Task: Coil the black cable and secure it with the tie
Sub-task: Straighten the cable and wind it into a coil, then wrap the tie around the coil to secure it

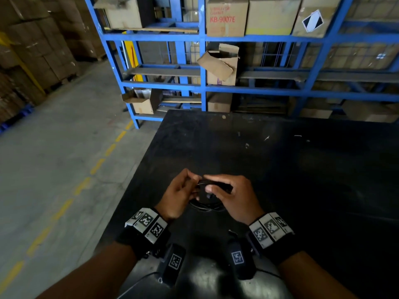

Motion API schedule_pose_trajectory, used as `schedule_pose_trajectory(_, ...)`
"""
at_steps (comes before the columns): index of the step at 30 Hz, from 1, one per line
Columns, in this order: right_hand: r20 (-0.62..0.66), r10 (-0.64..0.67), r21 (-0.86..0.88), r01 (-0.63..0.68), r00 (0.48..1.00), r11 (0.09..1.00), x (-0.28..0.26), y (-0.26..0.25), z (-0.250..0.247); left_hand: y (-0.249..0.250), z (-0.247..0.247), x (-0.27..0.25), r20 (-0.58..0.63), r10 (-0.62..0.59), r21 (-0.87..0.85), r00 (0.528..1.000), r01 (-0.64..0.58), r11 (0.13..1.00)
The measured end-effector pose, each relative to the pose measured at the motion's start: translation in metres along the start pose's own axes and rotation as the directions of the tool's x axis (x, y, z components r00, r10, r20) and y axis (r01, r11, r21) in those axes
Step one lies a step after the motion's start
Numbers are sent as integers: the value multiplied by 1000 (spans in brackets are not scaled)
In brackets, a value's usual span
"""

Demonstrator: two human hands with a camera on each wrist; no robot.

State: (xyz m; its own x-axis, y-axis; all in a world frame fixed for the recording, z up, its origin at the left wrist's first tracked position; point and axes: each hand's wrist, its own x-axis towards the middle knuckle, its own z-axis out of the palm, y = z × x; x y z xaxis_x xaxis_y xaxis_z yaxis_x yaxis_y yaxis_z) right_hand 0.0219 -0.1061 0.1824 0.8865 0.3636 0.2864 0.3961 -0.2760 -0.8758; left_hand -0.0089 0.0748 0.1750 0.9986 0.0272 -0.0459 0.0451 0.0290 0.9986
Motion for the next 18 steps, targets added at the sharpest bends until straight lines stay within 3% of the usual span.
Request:
schedule_pose_trajectory(4,-128,86,77,-77,988,994,-12,21,10,-19,10,0,-88,6,-37,996,-9,999)
schedule_pose_trajectory(8,-179,26,-18,-30,984,999,-31,37,23,-37,13,-3,-125,-16,-73,992,7,997)
schedule_pose_trajectory(13,-123,-58,-188,34,991,982,-60,66,37,-62,1,-11,75,-159,29,984,157,987)
schedule_pose_trajectory(15,-55,-78,-237,63,995,969,-71,77,43,-73,-3,-14,174,-248,97,953,234,967)
schedule_pose_trajectory(18,56,-46,-290,60,997,955,-84,93,51,-92,-4,-17,224,-368,124,902,348,929)
